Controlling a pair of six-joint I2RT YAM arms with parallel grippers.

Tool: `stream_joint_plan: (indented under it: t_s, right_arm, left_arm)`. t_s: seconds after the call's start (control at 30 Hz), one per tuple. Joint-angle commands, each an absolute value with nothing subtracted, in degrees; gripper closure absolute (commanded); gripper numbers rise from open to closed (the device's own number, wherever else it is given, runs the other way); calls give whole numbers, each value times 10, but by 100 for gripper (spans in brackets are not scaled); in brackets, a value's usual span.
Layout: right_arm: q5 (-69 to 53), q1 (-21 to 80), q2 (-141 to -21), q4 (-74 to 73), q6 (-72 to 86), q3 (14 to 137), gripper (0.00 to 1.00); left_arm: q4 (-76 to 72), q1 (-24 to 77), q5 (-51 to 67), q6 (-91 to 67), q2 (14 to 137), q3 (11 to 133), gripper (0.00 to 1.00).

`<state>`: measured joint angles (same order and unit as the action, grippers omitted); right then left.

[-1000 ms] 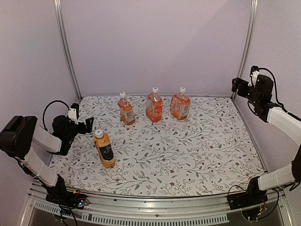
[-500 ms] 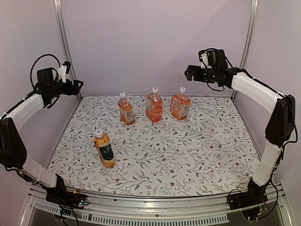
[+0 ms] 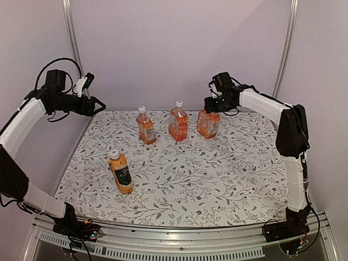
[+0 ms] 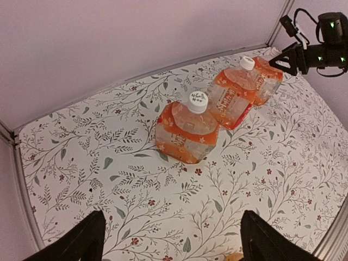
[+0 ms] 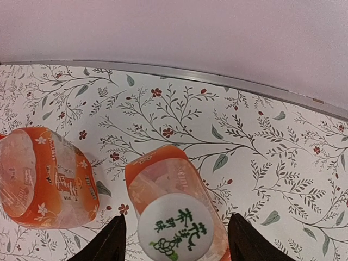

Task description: Unscrew the bottle caps

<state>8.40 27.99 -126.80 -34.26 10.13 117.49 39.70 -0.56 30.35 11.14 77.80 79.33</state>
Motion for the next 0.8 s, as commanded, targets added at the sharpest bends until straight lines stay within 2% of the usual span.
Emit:
stream_joint_plan:
  t_s: [0.0, 0.33, 0.4, 0.53, 0.77]
  right_arm:
    - [93, 281, -1288, -350, 82, 1194, 40]
    - [100, 281, -1307, -316, 22, 1200, 40]
    - [101, 281, -1307, -311, 12, 1201, 50]
    - [89, 281, -1305, -313, 6, 1201, 79]
    - [83, 281, -1237, -324, 6, 1154, 95]
  left_arm:
    - [455, 21, 313, 120, 791, 814, 14]
    - [495, 41, 328, 129, 795, 838, 14]
    - [501, 42, 335, 128, 796, 844, 14]
    - [513, 45, 343, 125, 795, 853, 15]
    - [552, 55, 354, 141, 792, 878, 16]
